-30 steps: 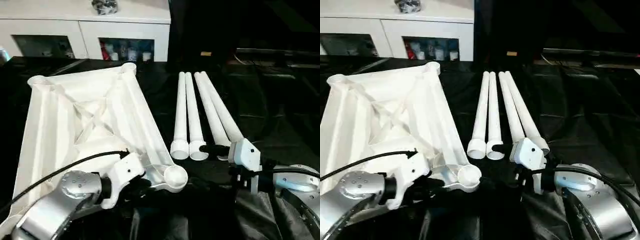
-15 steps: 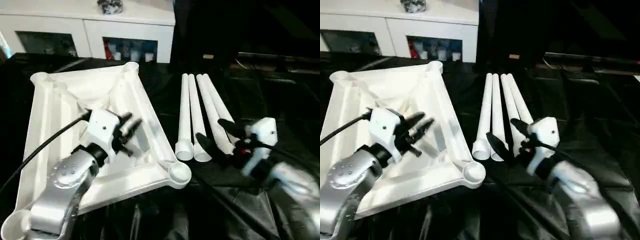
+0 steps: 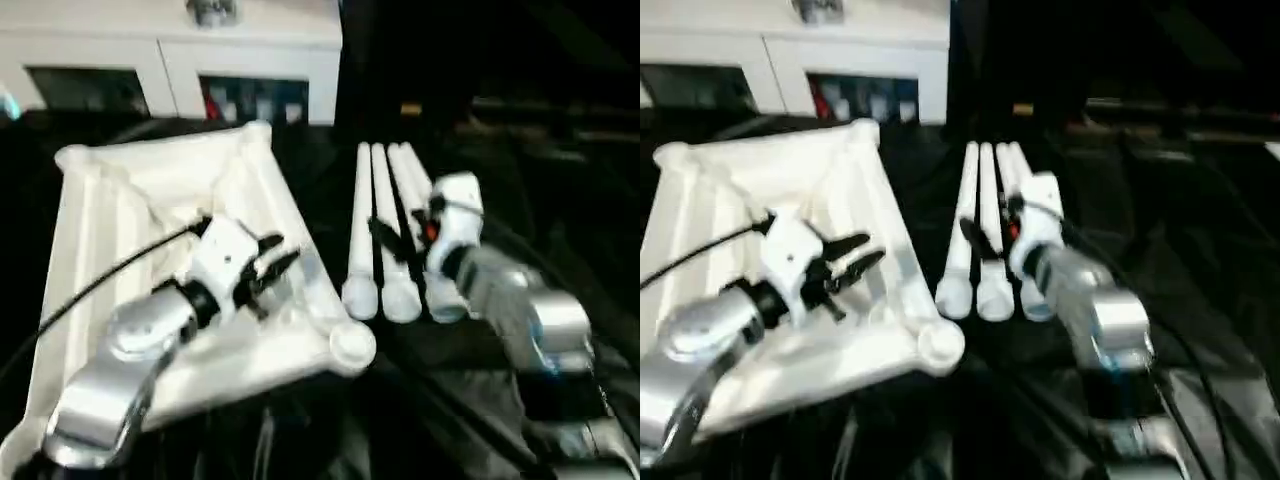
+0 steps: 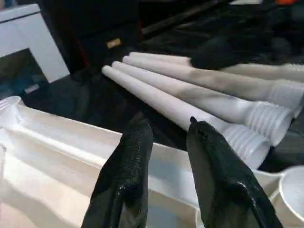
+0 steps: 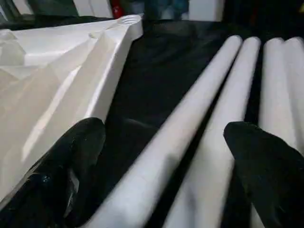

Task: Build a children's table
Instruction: Pick table leg

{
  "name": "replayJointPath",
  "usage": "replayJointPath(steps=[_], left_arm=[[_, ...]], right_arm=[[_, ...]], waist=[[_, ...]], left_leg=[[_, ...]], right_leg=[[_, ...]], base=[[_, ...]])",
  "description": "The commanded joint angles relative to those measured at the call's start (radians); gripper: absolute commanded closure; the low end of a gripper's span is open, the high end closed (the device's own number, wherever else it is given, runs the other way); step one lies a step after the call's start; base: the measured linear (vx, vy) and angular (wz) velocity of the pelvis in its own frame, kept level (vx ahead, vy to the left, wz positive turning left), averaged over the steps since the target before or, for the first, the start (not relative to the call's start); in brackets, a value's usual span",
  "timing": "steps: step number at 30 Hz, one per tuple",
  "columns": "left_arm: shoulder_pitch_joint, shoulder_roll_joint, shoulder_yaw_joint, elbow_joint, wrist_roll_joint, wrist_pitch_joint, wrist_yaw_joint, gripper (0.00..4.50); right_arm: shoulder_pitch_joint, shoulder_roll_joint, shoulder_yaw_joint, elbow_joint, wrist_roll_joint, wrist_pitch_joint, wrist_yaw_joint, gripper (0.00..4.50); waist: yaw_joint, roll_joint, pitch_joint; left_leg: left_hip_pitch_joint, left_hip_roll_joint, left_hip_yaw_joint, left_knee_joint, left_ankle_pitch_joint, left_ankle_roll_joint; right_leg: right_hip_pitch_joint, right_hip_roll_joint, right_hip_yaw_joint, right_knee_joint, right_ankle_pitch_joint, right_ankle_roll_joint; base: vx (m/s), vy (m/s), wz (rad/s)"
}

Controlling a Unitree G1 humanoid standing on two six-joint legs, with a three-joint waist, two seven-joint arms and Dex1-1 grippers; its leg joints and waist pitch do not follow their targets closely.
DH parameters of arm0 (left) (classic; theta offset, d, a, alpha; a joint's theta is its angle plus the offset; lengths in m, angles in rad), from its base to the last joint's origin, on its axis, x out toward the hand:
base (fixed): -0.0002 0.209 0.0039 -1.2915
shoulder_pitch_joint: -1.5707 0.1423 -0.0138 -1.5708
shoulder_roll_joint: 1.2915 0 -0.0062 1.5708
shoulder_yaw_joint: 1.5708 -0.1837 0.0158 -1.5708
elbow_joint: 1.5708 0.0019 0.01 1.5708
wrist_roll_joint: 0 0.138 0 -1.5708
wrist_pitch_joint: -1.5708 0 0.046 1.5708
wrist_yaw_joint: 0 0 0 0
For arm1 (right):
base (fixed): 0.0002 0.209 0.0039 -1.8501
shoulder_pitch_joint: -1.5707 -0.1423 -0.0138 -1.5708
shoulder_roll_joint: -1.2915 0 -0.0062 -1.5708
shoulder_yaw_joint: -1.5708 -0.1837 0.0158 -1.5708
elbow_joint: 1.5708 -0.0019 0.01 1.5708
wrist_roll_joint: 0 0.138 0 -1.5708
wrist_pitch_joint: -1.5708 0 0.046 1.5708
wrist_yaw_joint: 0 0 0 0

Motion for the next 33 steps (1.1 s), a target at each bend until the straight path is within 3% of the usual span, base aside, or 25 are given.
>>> replayJointPath(steps=[1, 5, 10, 16, 20, 23, 29, 30, 33], left_arm=[[-0.008, 0.02, 0.002, -0.012, -0.024, 0.022, -0.04, 3.01], [0.008, 0.061, -0.006, -0.033, -0.028, 0.021, -0.075, 3.01], [-0.005, 0.059, -0.007, -0.022, -0.034, 0.025, -0.079, 3.01], [0.001, 0.071, -0.009, 0.014, -0.042, 0.008, -0.103, 3.01], [-0.032, 0.088, -0.002, 0.143, -0.043, -0.055, -0.157, 3.01], [-0.085, 0.1, 0.006, 0.277, -0.037, -0.112, -0.204, 3.01], [-0.137, 0.114, 0.022, 0.424, -0.036, -0.186, -0.253, 3.01], [-0.141, 0.116, 0.023, 0.438, -0.036, -0.195, -0.258, 3.01], [-0.138, 0.12, 0.026, 0.449, -0.041, -0.214, -0.27, 3.01]], right_arm=[[-0.034, 0.007, -0.015, 0.062, 0.011, 0.002, 0.004, 0.0], [-0.133, 0.011, 0.042, 0.22, -0.033, -0.023, 0.049, 0.0], [-0.226, 0.038, 0.038, 0.367, -0.05, -0.039, 0.041, 0.0], [-0.304, 0.047, 0.054, 0.532, -0.093, -0.058, 0.032, 0.0], [-0.354, 0.066, 0.038, 0.649, -0.103, -0.063, 0.009, 0.0], [-0.388, 0.078, 0.028, 0.736, -0.102, -0.066, 0.018, 0.0], [-0.442, 0.088, 0.013, 0.848, -0.099, -0.093, 0.058, 0.0], [-0.446, 0.088, 0.012, 0.855, -0.1, -0.096, 0.06, 0.0], [-0.462, 0.086, 0.015, 0.884, -0.109, -0.114, 0.065, 0.0]], waist=[[0.005, 0.008, -0.068], [0.005, 0.009, -0.061], [0.003, 0.003, -0.058], [0.0, 0.003, -0.056], [0.0, 0.002, -0.058], [-0.001, 0.005, -0.055], [-0.005, 0.003, -0.05], [-0.005, -0.003, -0.048], [-0.004, 0.002, -0.048]], left_leg=[[0.013, 0.033, -0.006, -0.076, -0.014, -0.011], [0.012, 0.035, -0.005, -0.081, -0.065, -0.024], [0.013, 0.037, -0.004, -0.084, -0.092, -0.035], [0.012, 0.036, -0.003, -0.083, -0.092, -0.037], [0.011, 0.033, -0.001, -0.081, -0.048, -0.02], [0.017, 0.032, 0.0, -0.083, -0.077, -0.024], [0.015, 0.037, -0.002, -0.087, -0.085, -0.023], [0.014, 0.037, -0.001, -0.088, -0.078, -0.018], [0.018, 0.041, -0.001, -0.089, -0.074, -0.018]], right_leg=[[0.047, -0.043, 0.029, -0.044, 0.065, -0.255], [0.045, -0.043, 0.028, -0.048, -0.006, -0.257], [0.041, -0.043, 0.03, -0.052, -0.045, -0.249], [0.037, -0.043, 0.029, -0.05, -0.054, -0.252], [0.039, -0.041, 0.029, -0.045, 0.009, -0.259], [0.033, -0.04, 0.029, -0.048, -0.014, -0.266], [0.036, -0.047, 0.029, -0.045, 0.005, -0.277], [0.037, -0.047, 0.03, -0.046, 0.012, -0.278], [0.035, -0.048, 0.029, -0.044, 0.018, -0.285]], base=[[0.0, 0.0, 0.0], [0.0, 0.0, 0.0], [0.0, 0.0, 0.0], [0.0, 0.0, 0.0], [0.0, 0.0, 0.0], [0.0, 0.0, 0.0], [0.0, 0.0, 0.0], [0.0, 0.0, 0.0], [0.0, 0.0, 0.0]])
